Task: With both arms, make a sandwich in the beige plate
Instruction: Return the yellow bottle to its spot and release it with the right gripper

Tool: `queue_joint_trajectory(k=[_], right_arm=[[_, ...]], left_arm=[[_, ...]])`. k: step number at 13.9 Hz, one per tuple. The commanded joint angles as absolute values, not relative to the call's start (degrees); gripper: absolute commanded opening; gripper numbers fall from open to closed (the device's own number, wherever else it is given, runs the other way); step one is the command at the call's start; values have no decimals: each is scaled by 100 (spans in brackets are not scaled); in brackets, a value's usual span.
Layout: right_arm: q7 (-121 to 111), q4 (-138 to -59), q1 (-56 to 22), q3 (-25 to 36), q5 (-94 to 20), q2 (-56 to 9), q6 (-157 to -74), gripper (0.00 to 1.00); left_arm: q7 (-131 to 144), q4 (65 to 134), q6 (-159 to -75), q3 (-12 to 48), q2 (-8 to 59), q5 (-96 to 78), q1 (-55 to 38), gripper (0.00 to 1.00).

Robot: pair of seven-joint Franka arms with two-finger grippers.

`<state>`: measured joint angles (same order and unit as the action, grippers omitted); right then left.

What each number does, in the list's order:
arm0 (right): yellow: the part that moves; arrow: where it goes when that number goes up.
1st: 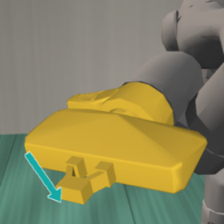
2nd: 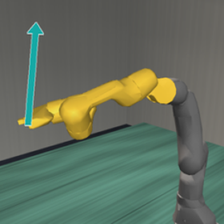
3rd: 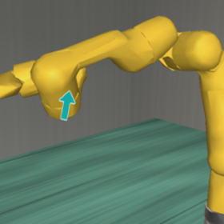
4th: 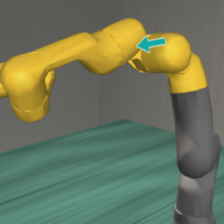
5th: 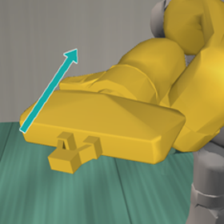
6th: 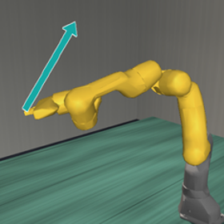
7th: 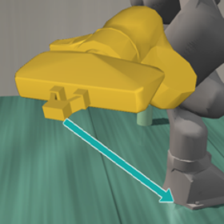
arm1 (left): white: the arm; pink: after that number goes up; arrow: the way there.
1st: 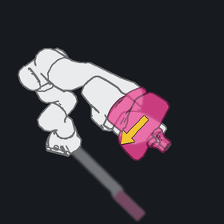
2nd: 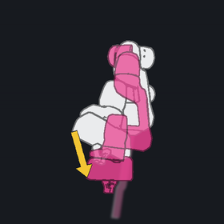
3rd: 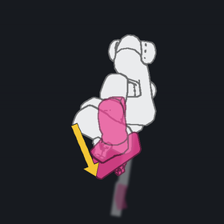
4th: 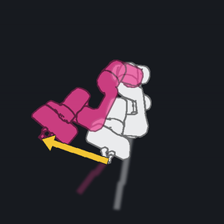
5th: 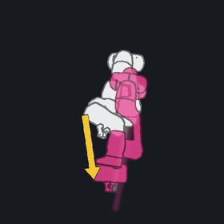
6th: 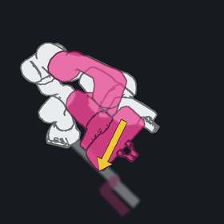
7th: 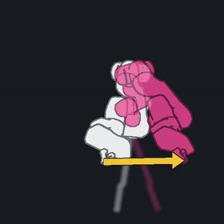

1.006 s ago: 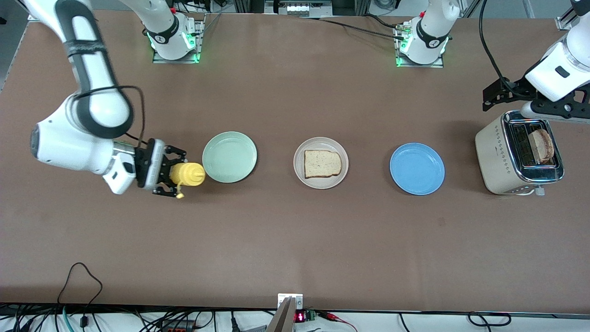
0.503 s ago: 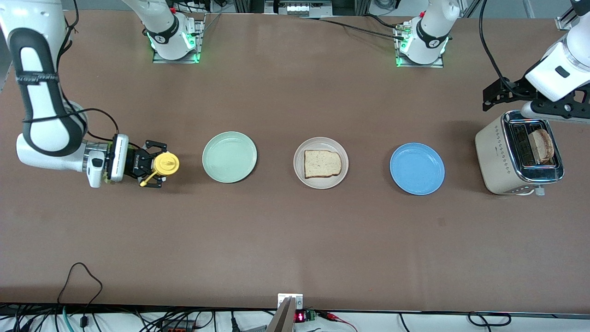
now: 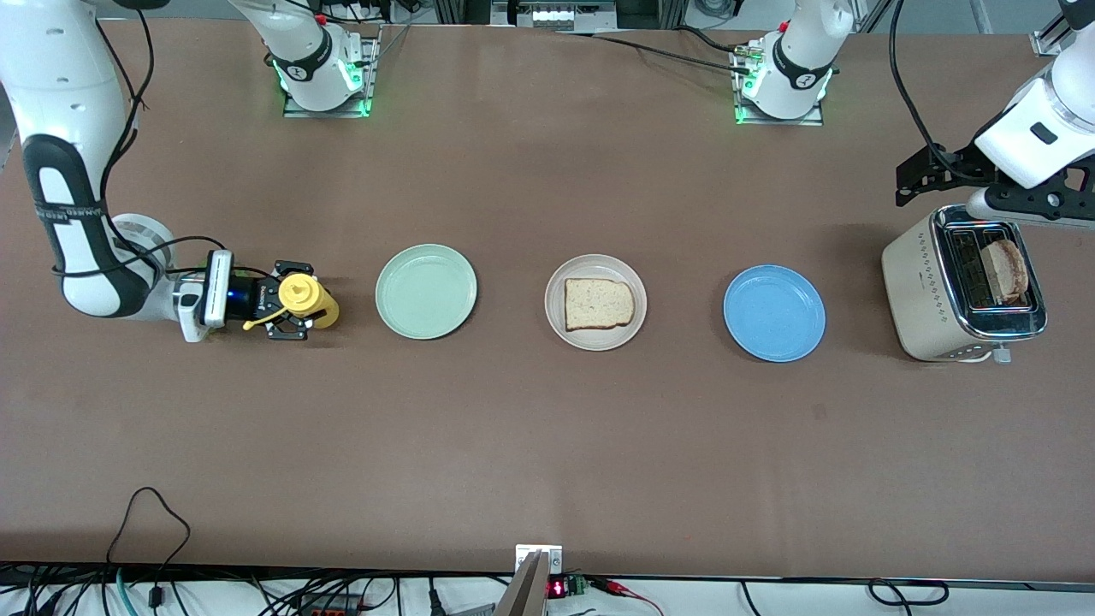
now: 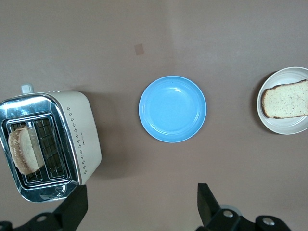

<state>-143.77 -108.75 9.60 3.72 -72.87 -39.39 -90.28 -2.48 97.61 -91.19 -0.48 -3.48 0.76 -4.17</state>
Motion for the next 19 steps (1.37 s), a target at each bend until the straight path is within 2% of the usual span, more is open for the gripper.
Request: queue_joint_trajectory(k=[1, 7, 8, 11, 12, 19], right_arm=[[-14826, -10775, 1291, 255, -7400, -4244, -8605, 31], [-15240, -10758, 1468, 255, -7409, -4623, -8323, 34], [-15240, -10758, 1476, 255, -7409, -4623, -8323, 43], [-15196, -10749, 1503, 264, -7409, -4641, -8323, 91], [-15161, -10749, 1564, 264, -7400, -4632, -8315, 100], [-14731, -10556, 2143, 299, -6822, -4579, -8043, 100]], left_arm=[[-228, 9756, -9097, -88, -387, 167, -483, 100], [-220, 9756, -9097, -88, -387, 167, -483, 100], [-220, 9756, -9097, -88, -387, 167, -483, 100], [-229, 9756, -9097, -88, -387, 167, -483, 100], [-229, 9756, -9097, -88, -378, 167, -483, 100], [-237, 9756, -9097, -88, -387, 167, -483, 100]])
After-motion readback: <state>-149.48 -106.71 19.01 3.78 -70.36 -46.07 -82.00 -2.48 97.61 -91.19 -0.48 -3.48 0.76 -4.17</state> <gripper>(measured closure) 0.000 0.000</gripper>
